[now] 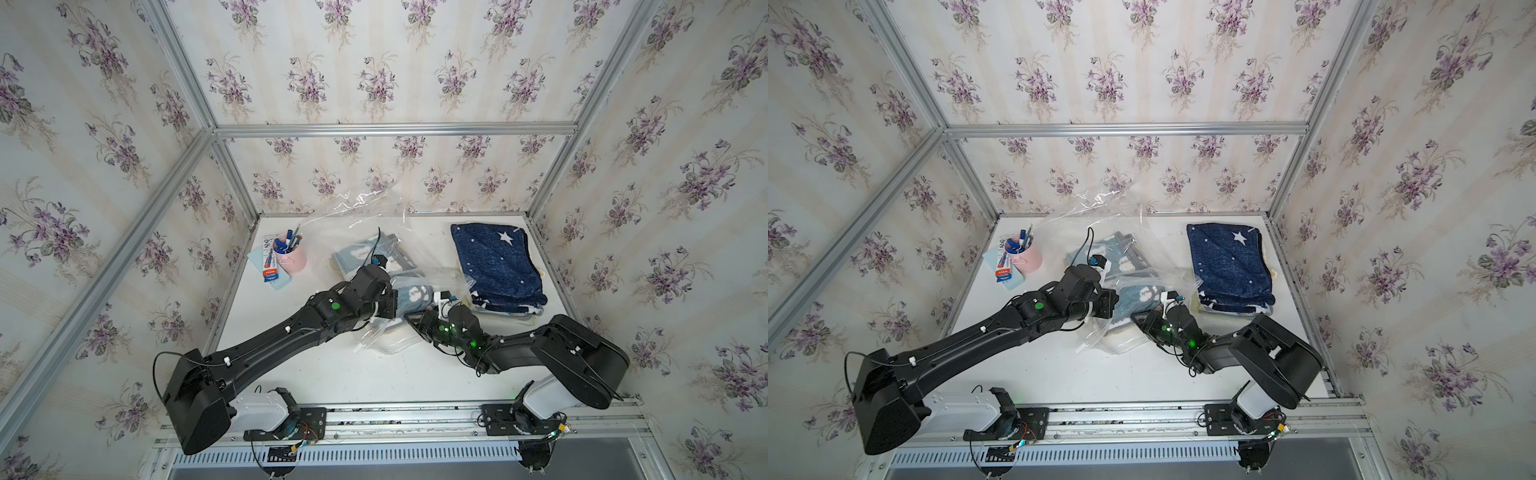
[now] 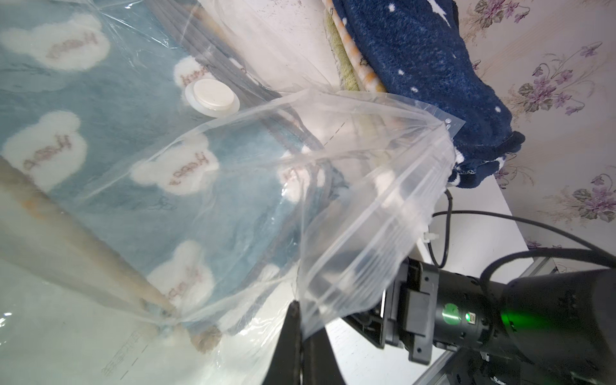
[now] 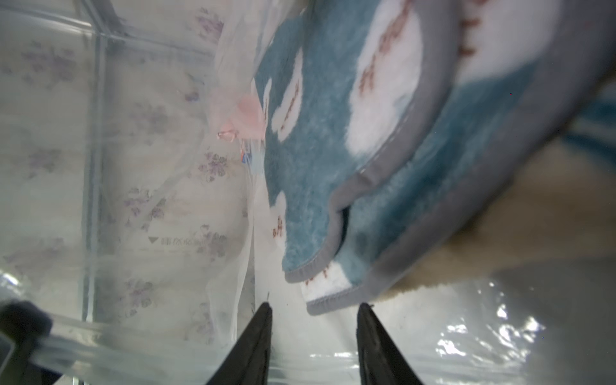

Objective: Take the blanket out of the vacuum bag
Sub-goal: Take out the blanket from the vacuum bag.

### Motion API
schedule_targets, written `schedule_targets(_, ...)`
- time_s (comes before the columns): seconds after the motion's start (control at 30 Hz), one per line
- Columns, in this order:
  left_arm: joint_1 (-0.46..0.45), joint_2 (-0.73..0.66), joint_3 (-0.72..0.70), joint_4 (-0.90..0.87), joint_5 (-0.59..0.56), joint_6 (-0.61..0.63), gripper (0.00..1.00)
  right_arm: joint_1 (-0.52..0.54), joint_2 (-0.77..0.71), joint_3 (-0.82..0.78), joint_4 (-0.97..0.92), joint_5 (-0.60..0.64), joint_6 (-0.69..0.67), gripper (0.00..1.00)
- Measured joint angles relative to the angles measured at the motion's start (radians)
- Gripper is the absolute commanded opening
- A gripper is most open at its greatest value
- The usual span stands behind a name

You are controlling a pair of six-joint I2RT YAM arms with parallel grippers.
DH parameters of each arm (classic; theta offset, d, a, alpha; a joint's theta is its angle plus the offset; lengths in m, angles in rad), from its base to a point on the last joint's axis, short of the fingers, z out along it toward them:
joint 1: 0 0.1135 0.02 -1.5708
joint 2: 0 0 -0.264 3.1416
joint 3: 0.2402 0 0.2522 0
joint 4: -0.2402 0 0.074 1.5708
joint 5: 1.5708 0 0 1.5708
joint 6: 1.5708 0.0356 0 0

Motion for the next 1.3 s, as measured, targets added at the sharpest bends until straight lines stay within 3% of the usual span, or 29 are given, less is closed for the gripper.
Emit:
schedule_targets(0.2, 0.000, -0.021, -0.017, -0.003, 0.006, 0.019, 0.00, 0.000, 0.061, 0.013, 0.038, 0.069, 0.062, 0.43)
schedule_targets(0.53, 0.000, -0.043, -0.033, -0.003, 0.011, 0.022, 0.00, 0.007, 0.079, 0.050, -0.004, 0.083, 0.100, 0.46)
schedule_targets(0.67, 0.000, -0.040, -0.036, -0.003, 0.018, 0.022, 0.00, 0.008, 0.122, 0.060, 0.037, 0.075, 0.104, 0.38)
schedule_targets(1.03, 0.000, -0.050, -0.032, -0.006, 0.012, 0.019, 0.00, 0.014, 0.047, 0.242, -0.097, -0.013, 0.005, 0.38)
schedule_targets(1.3, 0.000, -0.046, -0.033, -0.007, 0.012, 0.018, 0.00, 0.014, 0.048, 0.145, -0.104, -0.028, 0.010, 0.40)
